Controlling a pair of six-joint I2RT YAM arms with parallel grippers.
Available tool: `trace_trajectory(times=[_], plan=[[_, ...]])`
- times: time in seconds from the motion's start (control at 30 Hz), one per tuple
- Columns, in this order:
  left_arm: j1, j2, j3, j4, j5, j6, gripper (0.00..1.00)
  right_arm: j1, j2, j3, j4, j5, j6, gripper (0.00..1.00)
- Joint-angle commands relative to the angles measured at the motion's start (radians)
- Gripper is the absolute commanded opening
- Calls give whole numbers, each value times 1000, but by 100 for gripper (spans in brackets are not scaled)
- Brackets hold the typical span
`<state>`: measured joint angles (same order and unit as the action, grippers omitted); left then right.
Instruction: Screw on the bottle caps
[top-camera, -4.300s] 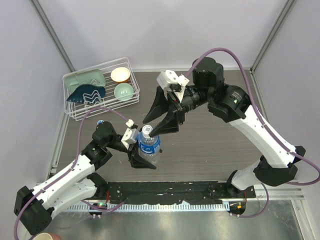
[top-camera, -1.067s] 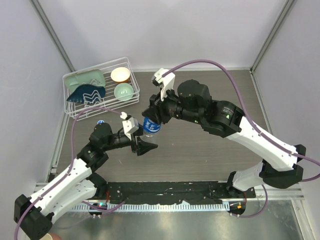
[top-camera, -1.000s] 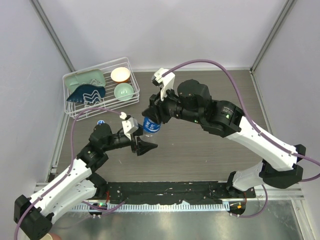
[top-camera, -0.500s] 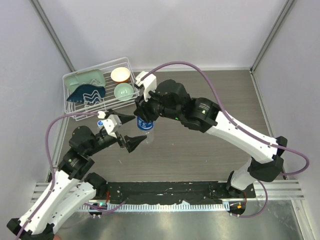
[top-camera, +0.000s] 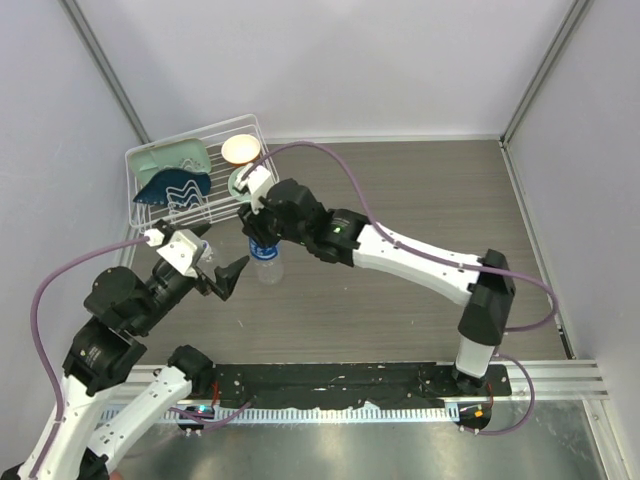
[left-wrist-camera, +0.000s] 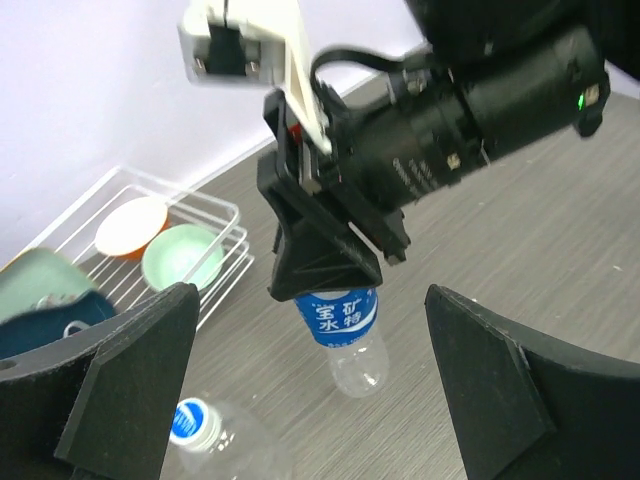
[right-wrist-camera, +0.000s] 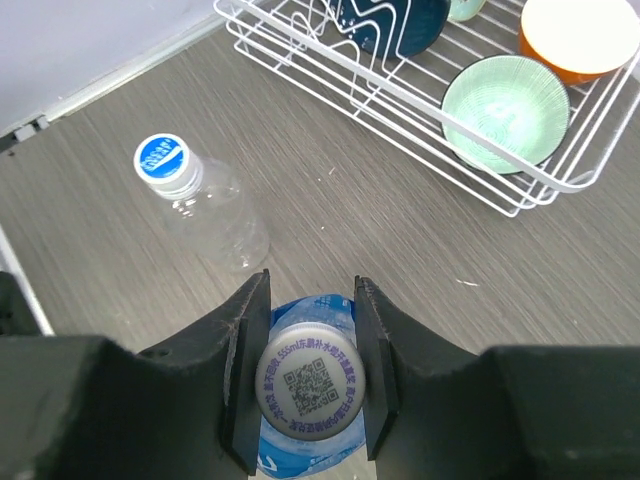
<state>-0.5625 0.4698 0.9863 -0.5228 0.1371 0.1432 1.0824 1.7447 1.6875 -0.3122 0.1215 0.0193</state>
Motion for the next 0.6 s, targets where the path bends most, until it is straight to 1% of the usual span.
trace_trajectory(times=[0.0, 0.03, 0.07, 0.2, 0.27, 0.43, 0.47, 0.5, 0.57], plan=[[3, -37, 18, -33, -206, -7, 100, -2, 70, 23, 160, 18, -15, 2], [3, -42, 9, -29, -253, -7, 100, -3, 87, 44, 159, 18, -15, 2], [4, -51, 6, -29, -267, -11, 100, -3, 116, 50, 159, 20, -15, 2], [4, -75, -12, -65, -281, -19, 100, -4, 164, 64, 174, 36, -15, 2], [4, -83, -14, -68, -304, -27, 100, -3, 171, 49, 186, 46, -41, 2], [4, -95, -11, -92, -320, -68, 100, -3, 142, -73, 301, 82, -36, 2], [4, -97, -11, -112, -301, -76, 100, -1, 133, -95, 308, 84, -36, 2], [4, -99, -11, -124, -288, -80, 100, -1, 125, -112, 359, 84, -35, 2], [4, -105, -15, -138, -269, -88, 100, -1, 118, -137, 366, 79, -30, 2]])
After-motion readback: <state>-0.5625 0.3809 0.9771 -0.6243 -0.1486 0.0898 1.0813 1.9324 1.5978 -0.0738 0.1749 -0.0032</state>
